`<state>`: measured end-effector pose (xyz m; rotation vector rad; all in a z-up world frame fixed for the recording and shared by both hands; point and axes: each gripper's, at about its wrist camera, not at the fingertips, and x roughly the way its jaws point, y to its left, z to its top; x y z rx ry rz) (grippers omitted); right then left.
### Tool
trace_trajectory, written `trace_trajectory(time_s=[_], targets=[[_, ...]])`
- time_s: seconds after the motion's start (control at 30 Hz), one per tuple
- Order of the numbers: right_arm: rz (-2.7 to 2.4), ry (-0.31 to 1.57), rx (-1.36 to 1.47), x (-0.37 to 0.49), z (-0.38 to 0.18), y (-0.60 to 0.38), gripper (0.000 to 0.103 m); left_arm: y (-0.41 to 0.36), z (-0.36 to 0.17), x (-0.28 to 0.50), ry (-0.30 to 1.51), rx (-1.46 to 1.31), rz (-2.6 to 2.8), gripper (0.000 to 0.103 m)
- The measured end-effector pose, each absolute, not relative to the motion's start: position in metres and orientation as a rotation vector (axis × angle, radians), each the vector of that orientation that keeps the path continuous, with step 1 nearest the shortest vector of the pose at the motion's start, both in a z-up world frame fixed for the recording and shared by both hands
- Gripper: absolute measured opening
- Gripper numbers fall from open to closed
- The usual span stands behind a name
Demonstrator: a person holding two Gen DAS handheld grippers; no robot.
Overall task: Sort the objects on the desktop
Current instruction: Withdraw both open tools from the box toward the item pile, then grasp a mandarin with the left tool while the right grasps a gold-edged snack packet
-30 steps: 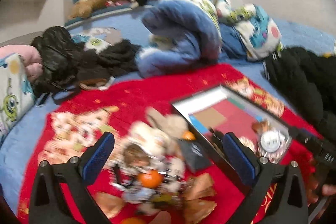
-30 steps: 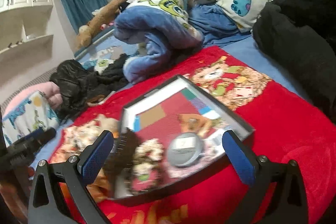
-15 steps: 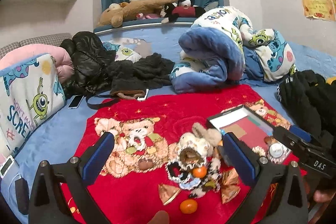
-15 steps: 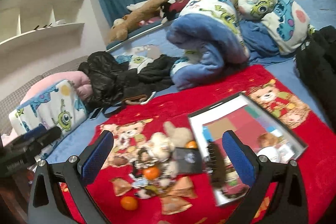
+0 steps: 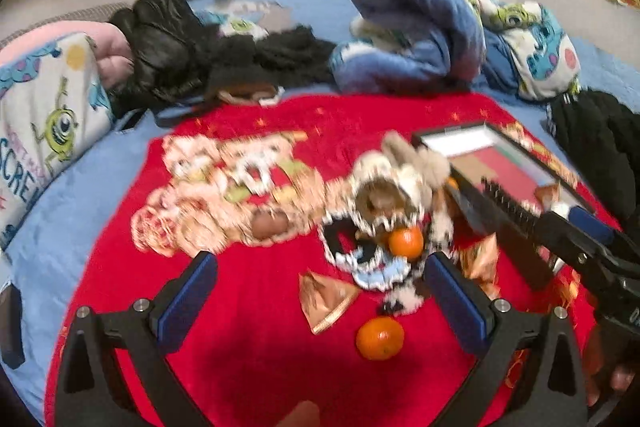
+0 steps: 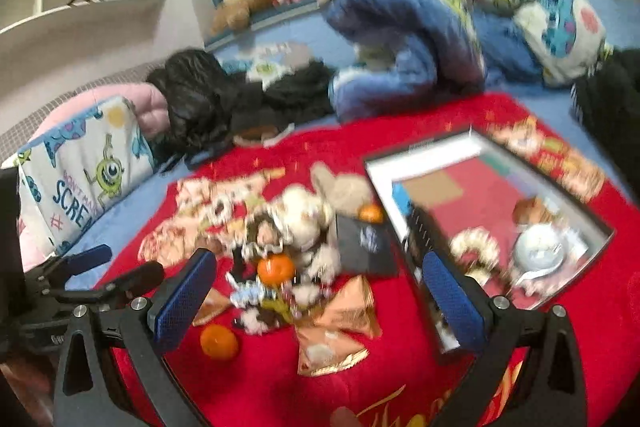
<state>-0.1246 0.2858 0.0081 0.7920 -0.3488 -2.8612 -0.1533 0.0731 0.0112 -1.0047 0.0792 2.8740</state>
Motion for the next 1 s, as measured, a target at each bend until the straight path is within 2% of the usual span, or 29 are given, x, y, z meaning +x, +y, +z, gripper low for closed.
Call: trace_trajectory(time_s=[0.1, 0.37, 0.63, 0.73, 0.8, 0.87, 0.9, 1.0], targets=[[-2.817, -0.359, 0.852, -0.128, -0.004, 0.281, 0.103, 0.079, -0.007, -0.149, 0.108, -1.004, 2.830, 0.103], [-2.784, -0.257, 0.972, -0.125, -0.031, 0.273, 0.103, 0.078, -0.045, -0.151, 0.026, -1.115, 2.721, 0.103], [-2.716, -0.235, 1.070, -0.135, -0.054, 0.277, 0.103, 0.090, -0.065, -0.161, 0.097, -1.168, 2.697, 0.103], [-2.685, -0.251, 1.103, -0.140, -0.061, 0.277, 0.096, 0.099, -0.068, -0.165, 0.139, -1.162, 2.700, 0.103], [-2.656, -0.281, 1.141, -0.144, -0.067, 0.279, 0.087, 0.102, -0.073, -0.170, 0.139, -1.191, 2.688, 0.101], [-2.642, -0.300, 1.173, -0.148, -0.070, 0.279, 0.079, 0.102, -0.080, -0.174, 0.134, -1.232, 2.668, 0.096], [-2.637, -0.310, 1.186, -0.149, -0.072, 0.280, 0.076, 0.102, -0.083, -0.175, 0.133, -1.250, 2.659, 0.089], [-2.634, -0.328, 1.184, -0.149, -0.072, 0.281, 0.069, 0.100, -0.085, -0.178, 0.101, -1.266, 2.649, 0.084]])
